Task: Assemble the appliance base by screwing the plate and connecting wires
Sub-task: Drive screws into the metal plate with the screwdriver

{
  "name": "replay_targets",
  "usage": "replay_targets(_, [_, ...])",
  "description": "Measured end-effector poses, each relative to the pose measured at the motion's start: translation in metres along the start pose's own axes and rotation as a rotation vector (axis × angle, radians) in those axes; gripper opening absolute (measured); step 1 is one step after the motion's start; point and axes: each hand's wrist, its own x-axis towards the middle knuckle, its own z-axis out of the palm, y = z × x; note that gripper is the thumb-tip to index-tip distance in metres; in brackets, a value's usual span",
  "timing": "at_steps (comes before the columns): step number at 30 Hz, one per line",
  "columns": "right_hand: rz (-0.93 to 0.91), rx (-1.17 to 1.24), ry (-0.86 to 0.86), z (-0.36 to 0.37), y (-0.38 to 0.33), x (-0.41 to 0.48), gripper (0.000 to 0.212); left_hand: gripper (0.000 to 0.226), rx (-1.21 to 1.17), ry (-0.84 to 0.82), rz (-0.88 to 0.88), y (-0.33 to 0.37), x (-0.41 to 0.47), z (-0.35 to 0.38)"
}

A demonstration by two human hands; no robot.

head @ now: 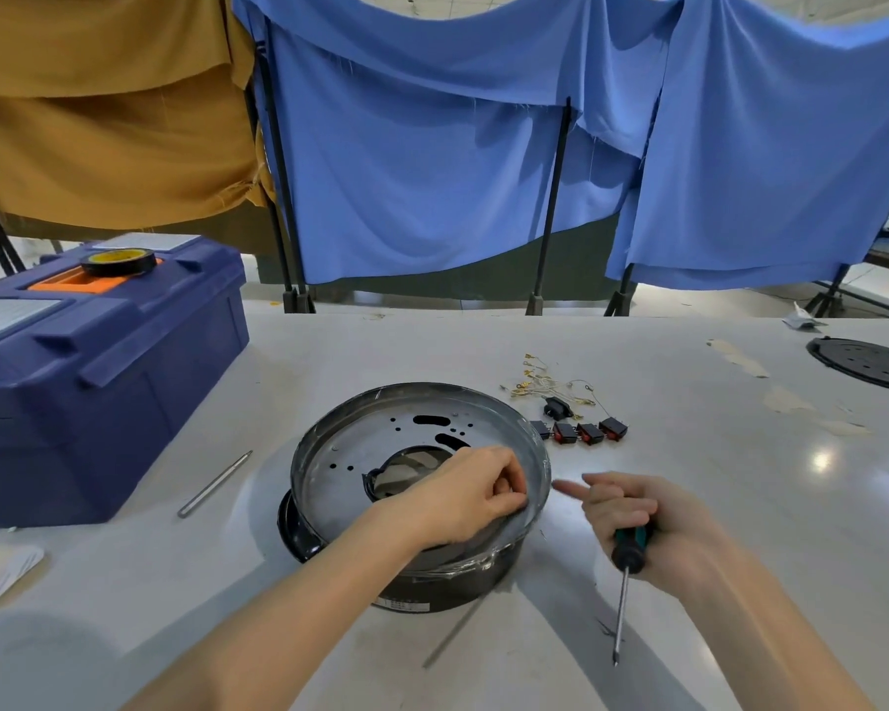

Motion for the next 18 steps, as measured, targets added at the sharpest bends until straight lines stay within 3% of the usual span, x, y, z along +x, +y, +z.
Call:
replay_targets(3, [-0.181, -0.132, 0.024, 0.01, -0.021, 0.005, 0.014, 0.019, -0.008, -0.039, 0.012, 0.003, 0.001, -0.009])
replay_targets(7, [-0.501, -0.735, 0.178, 0.025, -0.043, 0.015, 0.025, 0.022, 0.083, -0.103, 0.045, 0.01, 0.006, -0.02])
replay_targets(11, [-0.575, -1.332, 0.187, 0.033, -0.034, 0.036, 0.032, 0.018, 0.372, -0.14, 0.129, 0.021, 0.015, -0.022])
replay_targets(14, [-0.625, -1.544, 0.117, 0.031, -0.02, 0.055, 0.047, 0.02, 0.671, -0.179, 0.238, 0.026, 0.018, -0.022])
replay_targets(18, [-0.685, -1.605, 0.116, 0.028, -0.018, 0.064, 0.043, 0.02, 1.058, -0.215, 0.47, 0.03, 0.014, -0.022])
